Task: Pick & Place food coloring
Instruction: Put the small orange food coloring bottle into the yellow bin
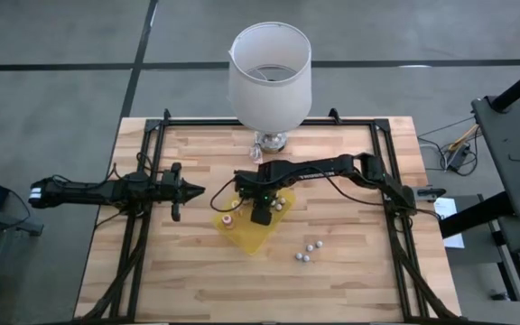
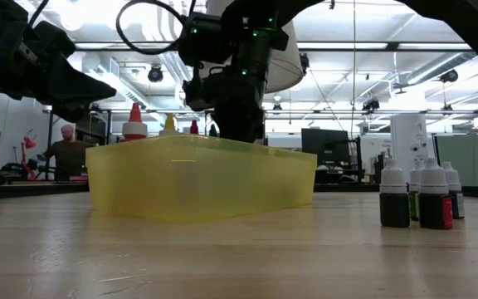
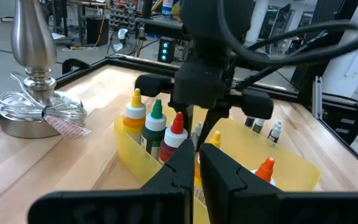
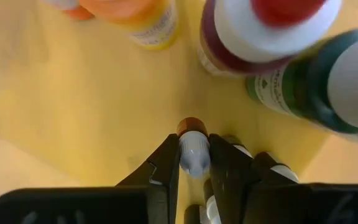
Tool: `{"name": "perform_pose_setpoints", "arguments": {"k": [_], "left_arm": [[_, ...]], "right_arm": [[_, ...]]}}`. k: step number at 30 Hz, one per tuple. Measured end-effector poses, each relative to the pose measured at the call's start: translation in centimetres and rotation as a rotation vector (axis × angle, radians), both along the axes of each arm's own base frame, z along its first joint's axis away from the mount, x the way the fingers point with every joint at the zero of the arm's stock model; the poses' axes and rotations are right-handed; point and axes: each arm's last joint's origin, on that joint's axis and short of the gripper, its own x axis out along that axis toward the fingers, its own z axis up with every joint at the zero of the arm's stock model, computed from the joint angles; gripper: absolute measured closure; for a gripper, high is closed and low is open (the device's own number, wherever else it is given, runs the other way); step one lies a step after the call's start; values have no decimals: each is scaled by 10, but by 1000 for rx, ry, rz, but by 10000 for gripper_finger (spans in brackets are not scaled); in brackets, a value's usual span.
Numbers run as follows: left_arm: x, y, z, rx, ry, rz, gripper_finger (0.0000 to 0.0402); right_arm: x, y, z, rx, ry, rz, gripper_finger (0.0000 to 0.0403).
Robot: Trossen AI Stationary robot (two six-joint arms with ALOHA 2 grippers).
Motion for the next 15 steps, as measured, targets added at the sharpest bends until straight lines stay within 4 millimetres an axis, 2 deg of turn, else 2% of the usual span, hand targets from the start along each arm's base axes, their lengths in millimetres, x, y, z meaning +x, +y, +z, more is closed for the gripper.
{"name": "perform_pose_setpoints", "arguments": {"k": [15], "left_arm": [[0, 0, 0, 0, 0, 0, 401]], "right_arm": [[-1, 0, -9, -9, -5, 32, 342]]}}
